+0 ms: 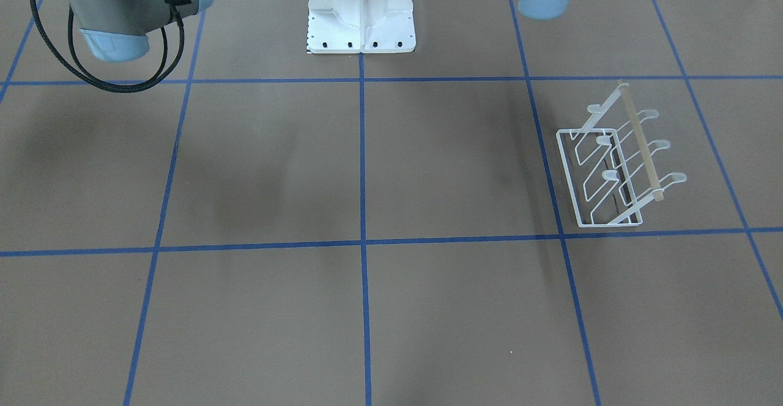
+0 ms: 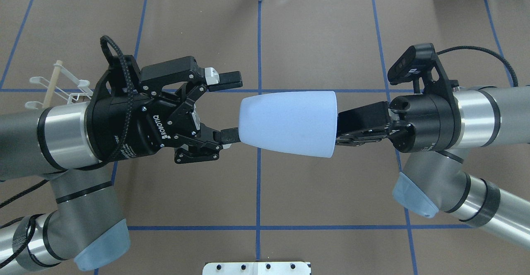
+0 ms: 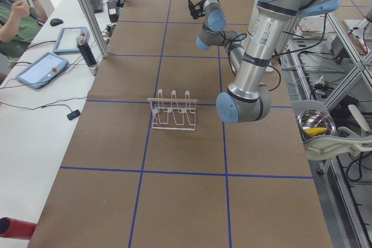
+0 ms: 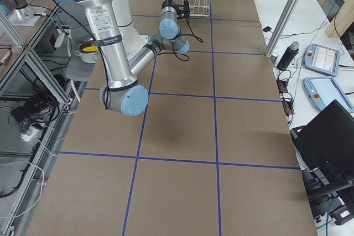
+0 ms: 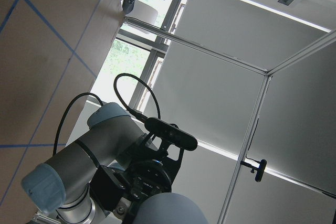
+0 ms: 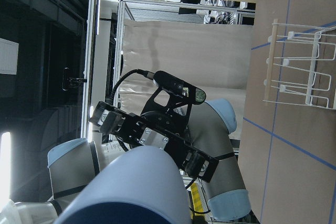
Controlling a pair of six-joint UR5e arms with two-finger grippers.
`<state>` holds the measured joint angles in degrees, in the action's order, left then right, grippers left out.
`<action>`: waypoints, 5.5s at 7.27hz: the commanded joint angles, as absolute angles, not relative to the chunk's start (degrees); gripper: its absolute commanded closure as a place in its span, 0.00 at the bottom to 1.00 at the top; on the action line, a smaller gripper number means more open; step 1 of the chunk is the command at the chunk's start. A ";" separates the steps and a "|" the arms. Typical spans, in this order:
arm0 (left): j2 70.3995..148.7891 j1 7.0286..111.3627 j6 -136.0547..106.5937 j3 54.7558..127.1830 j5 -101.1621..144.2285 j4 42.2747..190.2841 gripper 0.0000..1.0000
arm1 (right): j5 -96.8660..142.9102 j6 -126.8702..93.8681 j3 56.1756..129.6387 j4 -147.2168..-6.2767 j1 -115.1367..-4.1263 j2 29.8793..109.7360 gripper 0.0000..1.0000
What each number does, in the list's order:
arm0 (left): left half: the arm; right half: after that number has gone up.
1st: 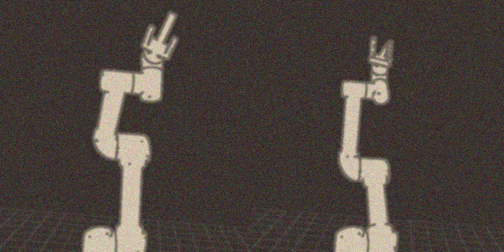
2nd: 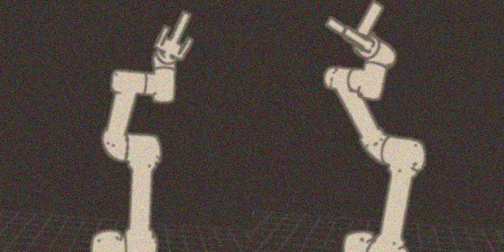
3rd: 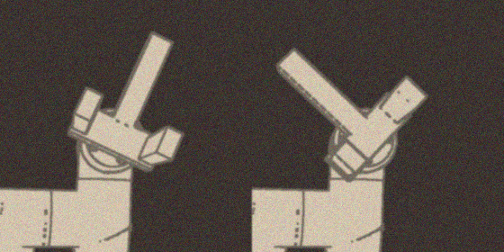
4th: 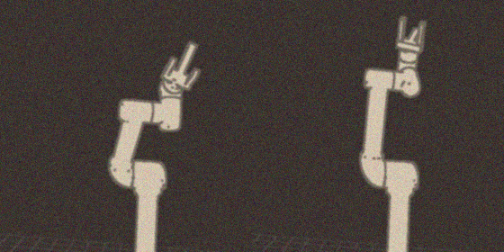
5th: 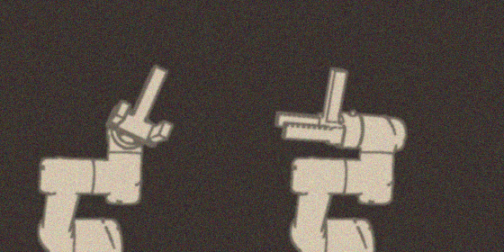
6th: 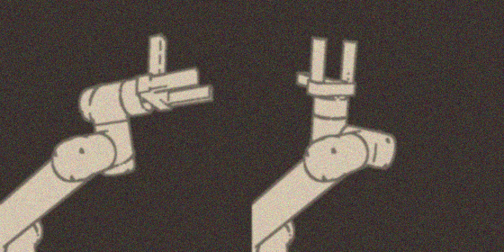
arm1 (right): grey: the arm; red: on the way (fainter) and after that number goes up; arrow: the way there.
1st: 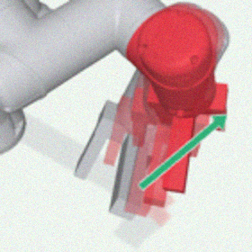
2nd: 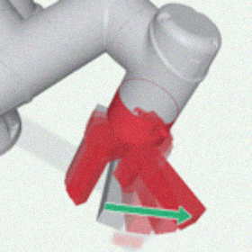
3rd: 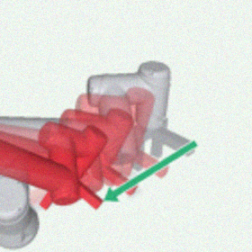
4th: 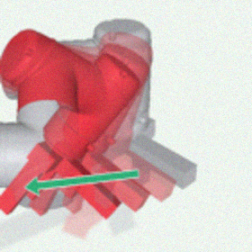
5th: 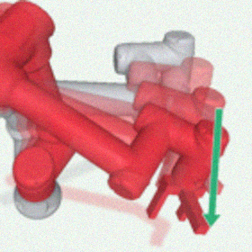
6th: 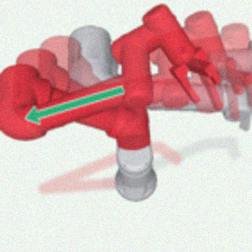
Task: Hang cup on cup holder
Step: 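Close the left gripper around the cup's base beside the right gripper, then open the right gripper and withdraw it while the left holds the cup, then carry the cup with the left gripper above the wire rack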
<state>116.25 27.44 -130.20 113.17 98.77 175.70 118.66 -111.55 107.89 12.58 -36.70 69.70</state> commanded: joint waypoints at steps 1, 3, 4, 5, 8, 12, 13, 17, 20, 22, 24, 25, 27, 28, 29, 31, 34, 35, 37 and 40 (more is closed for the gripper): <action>116.28 25.93 -130.08 113.20 98.70 175.69 0.02 | 118.65 -111.53 107.67 12.57 -36.56 69.70 1.00; 117.50 24.88 -130.17 113.29 98.61 175.69 0.02 | 118.65 -111.45 107.32 12.57 -36.65 69.70 1.00; 117.51 24.70 -130.17 113.64 98.61 175.69 0.02 | 118.65 -111.45 106.97 12.57 -36.56 69.70 1.00; 117.51 24.70 -130.25 113.82 98.61 175.69 0.02 | 118.65 -111.45 106.96 12.57 -36.48 69.70 1.00; 117.51 24.70 -130.17 113.64 98.61 175.61 0.02 | 118.83 -111.53 107.75 12.74 -36.47 69.79 1.00; 117.51 24.70 -130.17 113.64 98.70 175.61 0.07 | 118.92 -111.62 107.67 12.74 -35.77 70.05 1.00; 117.42 24.78 -130.17 113.64 98.70 175.61 0.11 | 119.00 -111.62 107.67 12.74 -35.68 70.22 1.00; 117.33 24.70 -130.25 113.64 98.79 176.04 0.67 | 118.92 -111.71 107.84 12.74 -35.51 70.22 0.83; 116.63 24.78 -129.46 113.64 99.23 176.31 1.00 | 118.74 -114.08 107.93 12.66 -35.51 70.22 0.13; 116.54 24.79 -129.46 113.64 99.40 176.31 1.00 | 118.74 -115.75 108.54 12.74 -35.77 70.57 0.00; 116.54 24.96 -129.38 114.17 100.27 176.31 1.00 | 119.18 -115.84 108.46 14.14 -37.95 75.20 0.00; 116.46 25.13 -129.29 114.34 101.50 176.40 1.00 | 119.44 -115.75 108.02 15.89 -40.84 78.37 0.00; 114.18 27.40 -128.94 114.26 101.08 175.96 1.00 | 123.10 -115.32 104.27 15.65 -50.30 79.72 0.00; 113.39 30.82 -128.50 113.65 101.34 175.09 1.00 | 132.88 -114.53 98.84 15.21 -59.58 78.93 0.00; 111.73 32.07 -122.06 113.29 101.34 174.03 1.00 | 138.20 -107.91 92.70 13.81 -65.25 77.36 0.00; 109.69 34.43 -110.96 113.64 101.34 165.64 1.00 | 140.79 -88.88 87.64 -1.13 -73.61 77.25 0.00; 109.60 40.94 -98.83 117.22 101.34 144.92 1.00 | 131.72 -55.57 88.42 -37.43 -81.81 77.08 0.00; 109.69 42.44 -94.61 119.94 101.34 136.75 1.00 | 123.66 -45.28 88.42 -45.53 -81.74 76.82 0.00; 109.78 46.91 -83.91 126.53 101.60 118.13 1.00 | 116.47 -20.61 88.33 -61.26 -82.26 76.73 0.00; 110.30 54.02 -64.92 131.92 105.87 90.69 1.00 | 118.12 -9.44 88.50 -81.58 -82.53 76.55 0.00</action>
